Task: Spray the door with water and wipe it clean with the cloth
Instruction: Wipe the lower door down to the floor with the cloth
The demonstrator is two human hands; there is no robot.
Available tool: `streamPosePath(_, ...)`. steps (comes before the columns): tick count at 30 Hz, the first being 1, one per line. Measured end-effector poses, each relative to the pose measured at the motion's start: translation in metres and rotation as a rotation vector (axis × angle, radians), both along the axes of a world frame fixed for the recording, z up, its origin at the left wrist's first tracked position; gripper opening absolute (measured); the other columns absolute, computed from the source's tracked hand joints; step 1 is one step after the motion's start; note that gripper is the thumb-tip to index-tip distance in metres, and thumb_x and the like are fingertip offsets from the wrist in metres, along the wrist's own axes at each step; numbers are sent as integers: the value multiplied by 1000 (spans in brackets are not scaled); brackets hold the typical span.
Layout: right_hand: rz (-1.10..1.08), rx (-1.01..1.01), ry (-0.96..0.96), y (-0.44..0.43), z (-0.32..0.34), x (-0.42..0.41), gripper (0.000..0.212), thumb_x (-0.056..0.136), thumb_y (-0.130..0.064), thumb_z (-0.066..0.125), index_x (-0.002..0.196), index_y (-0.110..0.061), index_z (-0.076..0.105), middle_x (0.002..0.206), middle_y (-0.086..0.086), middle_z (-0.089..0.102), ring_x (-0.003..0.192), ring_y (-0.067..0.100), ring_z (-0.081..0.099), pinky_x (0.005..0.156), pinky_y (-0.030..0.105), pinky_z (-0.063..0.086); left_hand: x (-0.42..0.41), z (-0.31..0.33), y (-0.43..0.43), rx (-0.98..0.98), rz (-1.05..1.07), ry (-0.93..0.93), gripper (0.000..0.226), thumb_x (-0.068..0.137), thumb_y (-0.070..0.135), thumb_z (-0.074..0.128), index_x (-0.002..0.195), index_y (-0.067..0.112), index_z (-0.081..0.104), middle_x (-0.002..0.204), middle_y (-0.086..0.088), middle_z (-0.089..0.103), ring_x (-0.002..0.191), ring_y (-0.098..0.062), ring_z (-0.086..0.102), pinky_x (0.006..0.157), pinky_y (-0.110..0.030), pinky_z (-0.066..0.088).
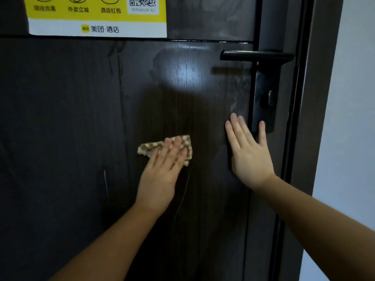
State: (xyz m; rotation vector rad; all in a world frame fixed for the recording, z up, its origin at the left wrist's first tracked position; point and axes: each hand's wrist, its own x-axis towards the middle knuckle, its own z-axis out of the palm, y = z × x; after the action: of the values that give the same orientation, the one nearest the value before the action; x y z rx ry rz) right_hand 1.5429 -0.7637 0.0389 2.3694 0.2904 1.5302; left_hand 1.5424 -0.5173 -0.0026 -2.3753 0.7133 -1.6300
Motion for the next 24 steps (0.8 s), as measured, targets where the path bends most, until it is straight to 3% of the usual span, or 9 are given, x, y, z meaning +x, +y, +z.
streamPosePath(2,13,8,-2,0,1,-1,71,83,-5,41,150,-2,18,158,17,13,147,28,10,114,62,3,0,-23,-6,120,-44,25,58,84,4,32,140,6,44,150,-15,36,140,-36,31,109,-51,31)
streamPosePath(4,23,-1,9,-3,2,-2,70,82,-7,38,150,-2,20,158,16,15,147,28,13,115,61,4,-1,-30,1,422,-99,68,53,89,11,32,141,8,44,151,-13,35,139,-33,33,110,-48,27)
streamPosePath(6,44,-17,6,-7,3,-4,69,82,-6,40,149,-3,23,158,15,18,146,27,16,115,60,5,1,-11,14,599,-86,43,54,90,14,32,142,10,43,152,-11,34,140,-30,32,111,-46,23)
streamPosePath(7,54,-28,1,-9,3,-5,69,82,-4,42,149,-3,24,157,15,19,146,27,17,115,59,6,2,0,15,578,-68,3,54,90,13,31,142,10,44,151,-11,35,139,-30,34,111,-46,24)
streamPosePath(11,45,-73,22,-12,5,-11,74,80,-4,53,149,-3,26,157,14,18,146,27,17,115,59,9,-2,8,-18,105,4,-19,57,87,6,28,142,9,42,153,-13,31,142,-33,28,113,-47,23)
streamPosePath(13,21,-136,53,-19,8,-16,76,79,-7,53,149,-4,24,158,14,16,146,27,15,116,57,9,-3,-9,-28,130,-15,5,56,88,7,28,142,9,42,153,-13,31,141,-35,28,113,-47,21)
streamPosePath(17,0,-363,111,-46,19,-24,71,81,-11,45,148,-2,25,158,14,16,145,26,16,116,53,12,5,14,-12,493,-106,-32,51,92,11,30,140,9,46,150,-12,36,138,-33,36,111,-47,24)
streamPosePath(22,-2,-339,102,-58,18,-26,68,84,-15,30,149,1,18,159,17,8,147,29,9,117,46,14,2,31,-67,-13,-35,-60,54,90,8,27,142,8,44,152,-13,35,141,-33,30,113,-49,30)
streamPosePath(24,-14,-303,89,-62,12,-26,66,87,-16,29,149,1,16,159,18,6,147,30,7,116,47,16,2,12,-78,34,-55,-19,56,89,8,26,143,8,41,153,-13,32,142,-34,27,113,-50,29)
